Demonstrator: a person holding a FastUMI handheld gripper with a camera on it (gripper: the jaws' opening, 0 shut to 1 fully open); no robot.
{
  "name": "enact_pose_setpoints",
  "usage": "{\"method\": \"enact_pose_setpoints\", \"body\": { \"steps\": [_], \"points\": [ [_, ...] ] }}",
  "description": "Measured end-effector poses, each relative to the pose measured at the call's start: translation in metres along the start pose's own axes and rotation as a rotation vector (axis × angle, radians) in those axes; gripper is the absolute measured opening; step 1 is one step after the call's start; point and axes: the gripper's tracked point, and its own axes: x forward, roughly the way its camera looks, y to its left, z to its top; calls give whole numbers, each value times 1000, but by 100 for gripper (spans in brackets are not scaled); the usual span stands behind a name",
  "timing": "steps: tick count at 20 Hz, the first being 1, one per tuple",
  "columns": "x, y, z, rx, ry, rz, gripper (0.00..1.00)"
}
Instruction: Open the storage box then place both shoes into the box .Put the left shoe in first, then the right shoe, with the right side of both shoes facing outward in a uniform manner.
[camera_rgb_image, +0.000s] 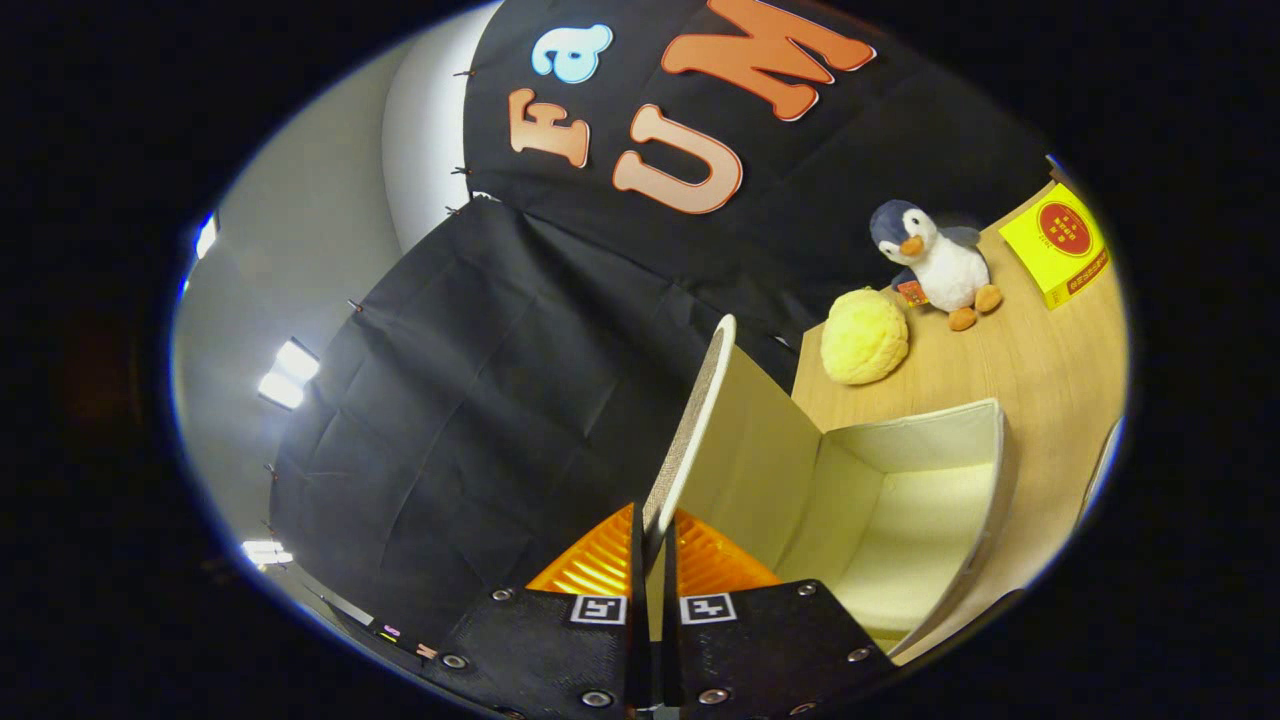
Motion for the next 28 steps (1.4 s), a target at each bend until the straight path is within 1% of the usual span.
{"method": "enact_pose_setpoints", "body": {
  "steps": [2, 3, 5, 7, 8, 10, 11, 15, 18, 21, 23, 26, 28],
  "points": [
    [12, 8, -1, -35, -21, -18, 10],
    [19, 7, 1, -66, -38, -47, 12],
    [29, 8, -10, -141, -19, -93, 32],
    [40, 11, -32, -188, 32, -97, 64],
    [46, 15, -42, -211, 54, -98, 84],
    [56, 18, -55, -272, 84, -122, 97],
    [59, 22, -58, -304, 90, -122, 98],
    [74, 55, -72, -392, 110, -75, 98],
    [76, 65, -74, -497, 104, -82, 98],
    [74, 57, -80, -538, 122, -96, 98],
    [66, 46, -77, -556, 116, -127, 98],
    [48, 15, -61, -577, 83, -207, 98],
    [28, -10, -48, -578, 53, -275, 98]
  ]
}}
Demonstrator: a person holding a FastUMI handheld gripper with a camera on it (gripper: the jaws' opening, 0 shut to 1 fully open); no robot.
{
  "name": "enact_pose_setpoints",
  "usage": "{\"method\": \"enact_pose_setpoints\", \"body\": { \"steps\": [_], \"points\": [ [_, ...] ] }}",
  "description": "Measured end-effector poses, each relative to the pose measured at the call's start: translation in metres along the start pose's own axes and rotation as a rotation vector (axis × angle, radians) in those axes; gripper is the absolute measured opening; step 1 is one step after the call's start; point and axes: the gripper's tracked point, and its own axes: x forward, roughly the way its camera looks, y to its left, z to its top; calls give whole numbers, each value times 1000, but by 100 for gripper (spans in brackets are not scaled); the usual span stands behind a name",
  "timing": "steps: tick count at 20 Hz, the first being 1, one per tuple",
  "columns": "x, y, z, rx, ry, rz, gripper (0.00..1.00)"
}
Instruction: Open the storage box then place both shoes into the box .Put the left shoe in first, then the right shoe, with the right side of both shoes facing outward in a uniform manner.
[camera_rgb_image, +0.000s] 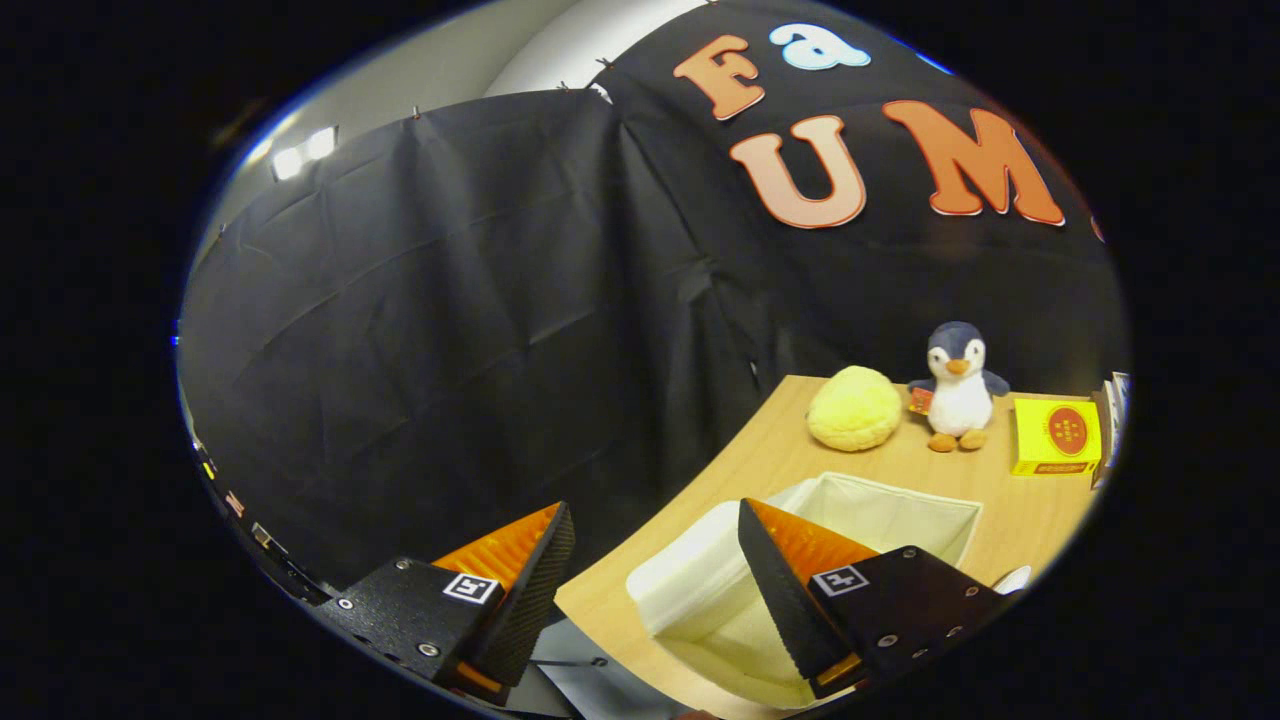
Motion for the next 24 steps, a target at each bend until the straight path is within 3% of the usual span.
{"method": "enact_pose_setpoints", "body": {
  "steps": [8, 14, 19, 24],
  "points": [
    [-74, -160, -47, 85, 37, -337, 98],
    [-149, -258, -101, 189, 100, -537, 99],
    [-195, -311, -150, 240, 202, -651, 99],
    [-207, -325, -200, 298, 312, -671, 96]
  ]
}}
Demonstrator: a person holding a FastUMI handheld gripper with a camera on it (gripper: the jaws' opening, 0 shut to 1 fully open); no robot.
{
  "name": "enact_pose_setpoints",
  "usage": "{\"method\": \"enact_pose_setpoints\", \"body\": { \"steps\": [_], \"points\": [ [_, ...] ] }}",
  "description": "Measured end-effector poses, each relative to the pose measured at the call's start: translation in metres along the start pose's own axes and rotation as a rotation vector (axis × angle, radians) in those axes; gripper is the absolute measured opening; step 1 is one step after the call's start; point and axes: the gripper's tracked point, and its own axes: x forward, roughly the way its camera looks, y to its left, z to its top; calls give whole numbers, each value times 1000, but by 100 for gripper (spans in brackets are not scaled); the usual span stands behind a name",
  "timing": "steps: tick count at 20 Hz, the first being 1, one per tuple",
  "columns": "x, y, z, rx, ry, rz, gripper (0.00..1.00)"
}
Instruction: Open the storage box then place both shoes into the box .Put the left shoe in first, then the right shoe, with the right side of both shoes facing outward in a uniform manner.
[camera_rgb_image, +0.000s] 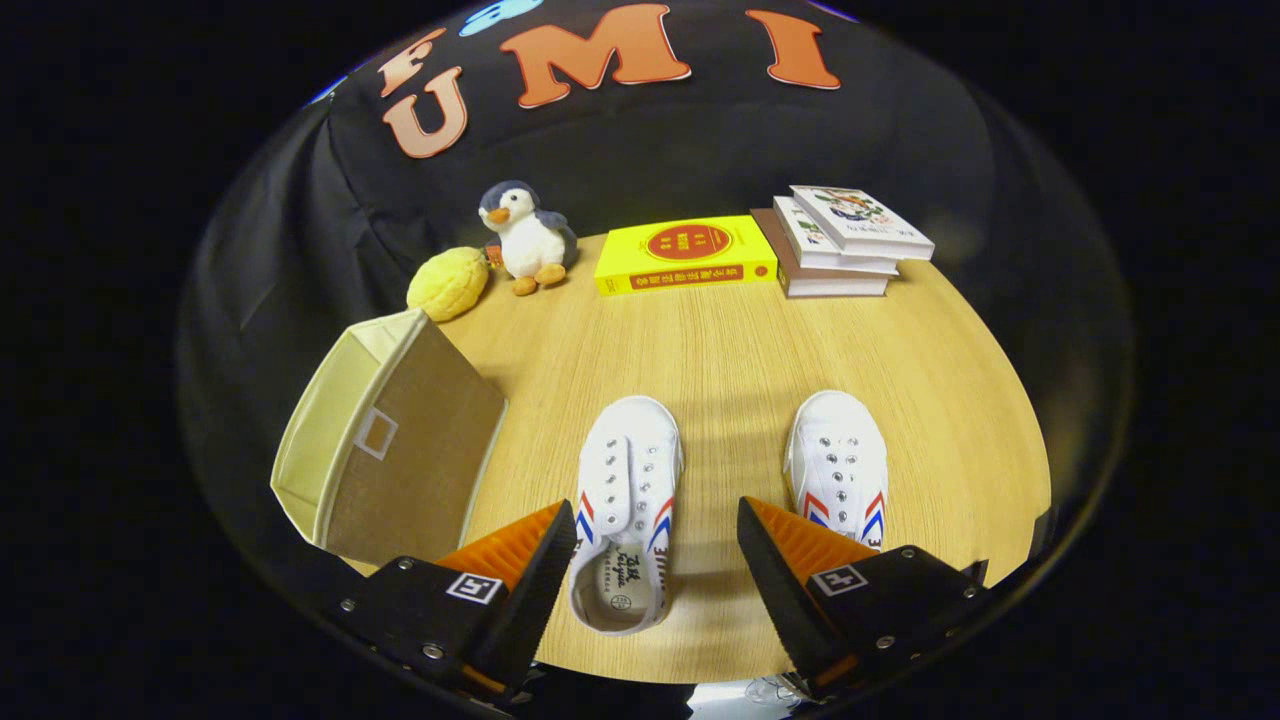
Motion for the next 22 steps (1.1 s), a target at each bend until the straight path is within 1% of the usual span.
{"method": "enact_pose_setpoints", "body": {
  "steps": [4, 6, 8, 12, 14, 17, 19, 20, 21, 22],
  "points": [
    [23, -4, -26, -5, 97, 8, 88],
    [33, -4, -35, -12, 136, 13, 87],
    [42, -4, -43, -11, 176, 15, 87],
    [55, -5, -50, -50, 222, 10, 86],
    [63, -5, -54, -67, 246, 8, 82],
    [71, 3, -59, -78, 289, 29, 76],
    [73, 8, -59, -67, 306, 59, 67],
    [73, 11, -61, -54, 316, 87, 58],
    [74, 15, -61, -27, 322, 113, 55],
    [73, 15, -62, 3, 329, 129, 40]
  ]
}}
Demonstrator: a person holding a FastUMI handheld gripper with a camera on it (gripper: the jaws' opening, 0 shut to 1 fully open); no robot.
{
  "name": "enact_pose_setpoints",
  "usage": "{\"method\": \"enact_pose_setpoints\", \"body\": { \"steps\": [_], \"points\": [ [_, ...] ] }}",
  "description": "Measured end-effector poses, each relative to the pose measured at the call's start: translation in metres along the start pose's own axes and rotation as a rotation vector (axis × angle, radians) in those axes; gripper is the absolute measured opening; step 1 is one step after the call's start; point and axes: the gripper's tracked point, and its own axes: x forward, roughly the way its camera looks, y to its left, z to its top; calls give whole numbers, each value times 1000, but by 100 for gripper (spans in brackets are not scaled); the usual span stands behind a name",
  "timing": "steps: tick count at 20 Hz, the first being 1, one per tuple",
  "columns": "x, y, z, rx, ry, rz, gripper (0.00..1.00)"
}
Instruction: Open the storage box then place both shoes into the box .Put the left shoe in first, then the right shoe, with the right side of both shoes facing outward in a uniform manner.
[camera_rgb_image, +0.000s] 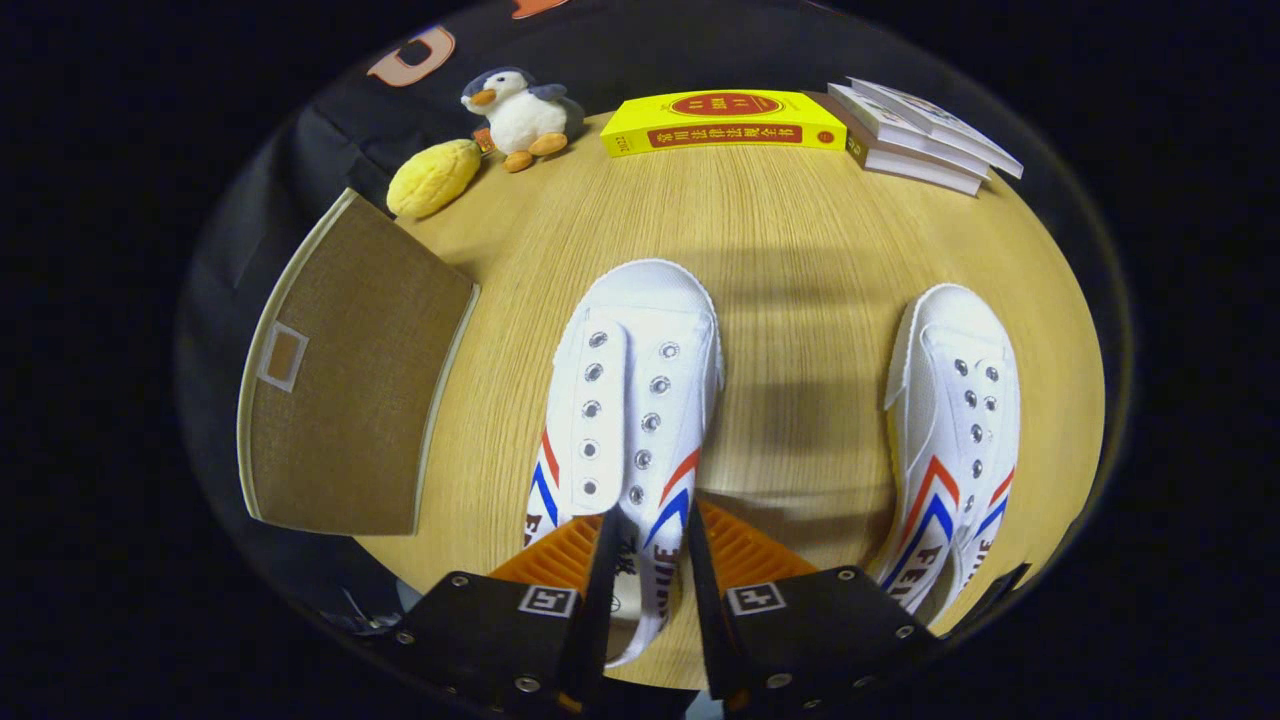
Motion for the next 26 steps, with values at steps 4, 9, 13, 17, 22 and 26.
{"method": "enact_pose_setpoints", "body": {
  "steps": [4, 9, 13, 17, 22, 26],
  "points": [
    [-2, -4, 3, 51, -31, 66, 15],
    [-15, -5, 13, 68, -100, 114, 1],
    [-39, 8, 31, 82, -147, 175, 0],
    [-72, 23, 51, 107, -237, 162, 0],
    [-117, 60, 78, 150, -362, 117, 0],
    [-144, 118, 94, 176, -444, 142, 0]
  ]
}}
